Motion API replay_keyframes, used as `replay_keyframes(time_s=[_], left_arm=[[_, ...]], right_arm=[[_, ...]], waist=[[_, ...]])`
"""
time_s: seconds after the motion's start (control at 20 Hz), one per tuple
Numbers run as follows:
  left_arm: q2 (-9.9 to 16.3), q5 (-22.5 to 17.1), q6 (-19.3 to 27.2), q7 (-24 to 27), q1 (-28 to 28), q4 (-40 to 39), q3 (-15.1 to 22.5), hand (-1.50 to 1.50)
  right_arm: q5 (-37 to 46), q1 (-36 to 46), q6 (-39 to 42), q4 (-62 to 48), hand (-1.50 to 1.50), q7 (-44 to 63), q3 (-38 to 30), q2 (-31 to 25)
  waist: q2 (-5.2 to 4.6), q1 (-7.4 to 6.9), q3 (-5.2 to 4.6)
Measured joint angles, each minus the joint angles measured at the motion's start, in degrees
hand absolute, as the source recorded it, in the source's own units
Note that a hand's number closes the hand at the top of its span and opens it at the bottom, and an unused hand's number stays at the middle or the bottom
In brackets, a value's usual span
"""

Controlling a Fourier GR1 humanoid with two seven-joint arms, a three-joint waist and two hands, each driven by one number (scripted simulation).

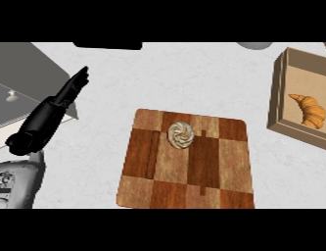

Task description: Pick the croissant from the cutting board and place it in the cardboard box

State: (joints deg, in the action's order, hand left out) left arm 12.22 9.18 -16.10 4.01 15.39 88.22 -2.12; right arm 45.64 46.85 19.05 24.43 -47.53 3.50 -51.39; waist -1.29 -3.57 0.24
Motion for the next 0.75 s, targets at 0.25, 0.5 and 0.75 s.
replay_keyframes(time_s=[0.25, 0.5, 0.75], left_arm=[[-0.5, 0.5, 0.6, 0.4, -0.1, -0.7, 0.2, 0.00], [-0.3, 0.3, 0.6, 0.2, -0.1, -0.6, -0.3, 0.00], [-0.4, 0.3, 0.3, 1.0, -0.5, -0.3, 0.1, 0.00]], right_arm=[[-10.1, 3.1, 2.3, -4.3, -1.50, -1.6, -7.8, 3.4], [-21.9, 6.8, 8.9, -11.3, -1.50, 4.8, -17.8, 4.9], [-29.4, 9.6, 14.2, -17.1, -1.50, 12.9, -24.9, 2.0]], waist=[[0.16, 0.65, 0.10], [0.24, 0.74, 0.11], [-0.24, 0.21, 0.14]])
